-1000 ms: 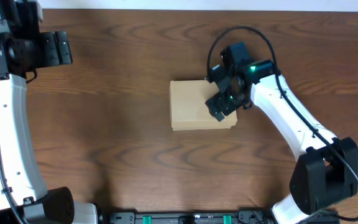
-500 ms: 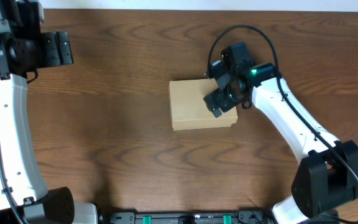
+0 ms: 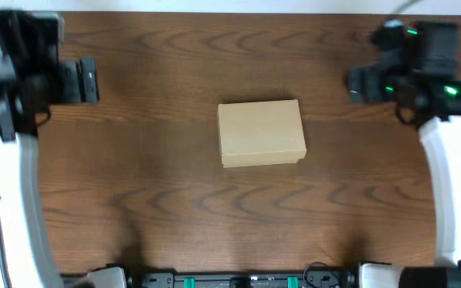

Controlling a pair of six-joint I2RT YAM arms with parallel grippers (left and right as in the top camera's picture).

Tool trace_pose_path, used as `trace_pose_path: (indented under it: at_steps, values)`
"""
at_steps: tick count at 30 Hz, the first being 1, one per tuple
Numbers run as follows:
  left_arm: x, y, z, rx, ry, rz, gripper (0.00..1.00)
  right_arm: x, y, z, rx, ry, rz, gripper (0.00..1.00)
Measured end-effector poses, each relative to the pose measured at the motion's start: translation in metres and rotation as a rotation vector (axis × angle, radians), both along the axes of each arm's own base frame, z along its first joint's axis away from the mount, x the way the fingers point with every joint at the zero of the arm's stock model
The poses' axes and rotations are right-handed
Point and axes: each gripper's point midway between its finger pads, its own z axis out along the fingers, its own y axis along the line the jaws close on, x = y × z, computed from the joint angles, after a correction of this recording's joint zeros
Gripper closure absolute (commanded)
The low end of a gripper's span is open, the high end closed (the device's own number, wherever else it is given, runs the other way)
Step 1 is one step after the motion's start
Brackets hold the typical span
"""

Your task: Pack container

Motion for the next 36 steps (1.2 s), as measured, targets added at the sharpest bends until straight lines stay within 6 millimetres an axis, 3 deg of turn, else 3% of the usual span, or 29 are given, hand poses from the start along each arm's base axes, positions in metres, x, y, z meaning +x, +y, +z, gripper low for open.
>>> trace_pose_path:
  at_steps: [4,10,14,20,24,27,36]
  values:
    - [-0.019,-0.014,-0.031,-0.027,-0.023,-0.063,0.05,-0.020,-0.025,-0.018,0.015,-0.001,-0.063,0.02]
    - [-0.042,-0.031,-0.088,-0.080,0.038,-0.129,0.05,-0.053,-0.023,-0.056,0.013,0.006,-0.080,0.01]
    - [-0.061,-0.040,-0.107,-0.111,0.064,-0.150,0.05,-0.073,-0.022,-0.062,0.000,-0.059,-0.093,0.01]
    - [-0.082,-0.049,-0.100,-0.117,0.010,-0.174,0.05,-0.106,-0.027,-0.065,-0.029,-0.153,-0.146,0.01]
    - [-0.088,-0.048,-0.091,-0.087,-0.032,-0.184,0.05,-0.118,-0.040,-0.082,-0.084,-0.144,-0.211,0.01]
    - [-0.090,-0.047,-0.094,-0.080,-0.016,-0.183,0.05,-0.120,-0.045,-0.089,-0.105,-0.131,-0.232,0.01]
    - [-0.093,-0.047,-0.101,-0.012,0.003,-0.262,0.04,-0.109,-0.052,-0.075,-0.118,-0.205,-0.265,0.01]
